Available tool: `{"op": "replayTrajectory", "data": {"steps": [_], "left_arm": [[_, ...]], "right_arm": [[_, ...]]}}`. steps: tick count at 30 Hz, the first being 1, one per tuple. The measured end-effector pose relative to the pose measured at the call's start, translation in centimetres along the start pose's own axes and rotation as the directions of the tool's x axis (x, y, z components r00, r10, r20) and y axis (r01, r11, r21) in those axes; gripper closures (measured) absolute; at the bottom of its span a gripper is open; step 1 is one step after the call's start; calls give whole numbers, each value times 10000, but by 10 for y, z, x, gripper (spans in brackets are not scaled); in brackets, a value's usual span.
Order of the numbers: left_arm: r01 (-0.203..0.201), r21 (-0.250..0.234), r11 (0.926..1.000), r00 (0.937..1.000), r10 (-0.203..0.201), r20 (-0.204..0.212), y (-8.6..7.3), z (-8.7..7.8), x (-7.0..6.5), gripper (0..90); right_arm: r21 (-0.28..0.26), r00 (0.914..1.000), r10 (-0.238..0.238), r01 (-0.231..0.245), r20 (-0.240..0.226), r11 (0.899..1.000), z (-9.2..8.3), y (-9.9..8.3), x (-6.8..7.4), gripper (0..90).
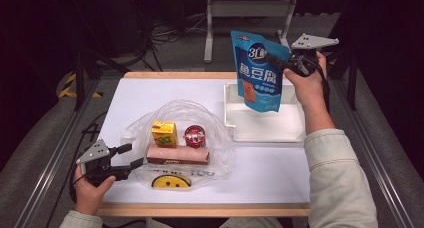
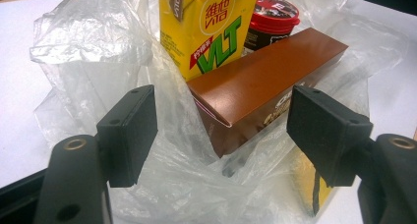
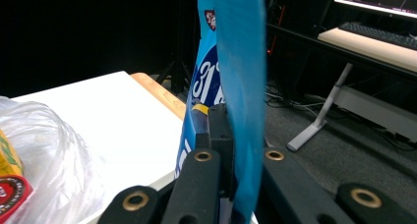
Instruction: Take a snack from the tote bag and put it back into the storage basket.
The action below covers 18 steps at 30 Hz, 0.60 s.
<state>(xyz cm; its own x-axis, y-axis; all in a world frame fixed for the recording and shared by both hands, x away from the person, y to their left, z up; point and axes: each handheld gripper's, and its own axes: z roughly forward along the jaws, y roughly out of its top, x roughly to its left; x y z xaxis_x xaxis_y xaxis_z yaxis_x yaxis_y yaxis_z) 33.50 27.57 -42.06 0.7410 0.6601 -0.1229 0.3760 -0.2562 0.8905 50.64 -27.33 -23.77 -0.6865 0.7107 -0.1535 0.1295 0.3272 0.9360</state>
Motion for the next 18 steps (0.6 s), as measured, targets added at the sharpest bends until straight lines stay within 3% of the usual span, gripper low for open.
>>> {"op": "replayTrajectory", "data": {"steps": [18], "left_arm": [[16,1,10000,10000,-16,-24,0,0,0,281]], "right_arm": [[196,9996,265,-267,90,9995,17,-23,-6,894]]}}
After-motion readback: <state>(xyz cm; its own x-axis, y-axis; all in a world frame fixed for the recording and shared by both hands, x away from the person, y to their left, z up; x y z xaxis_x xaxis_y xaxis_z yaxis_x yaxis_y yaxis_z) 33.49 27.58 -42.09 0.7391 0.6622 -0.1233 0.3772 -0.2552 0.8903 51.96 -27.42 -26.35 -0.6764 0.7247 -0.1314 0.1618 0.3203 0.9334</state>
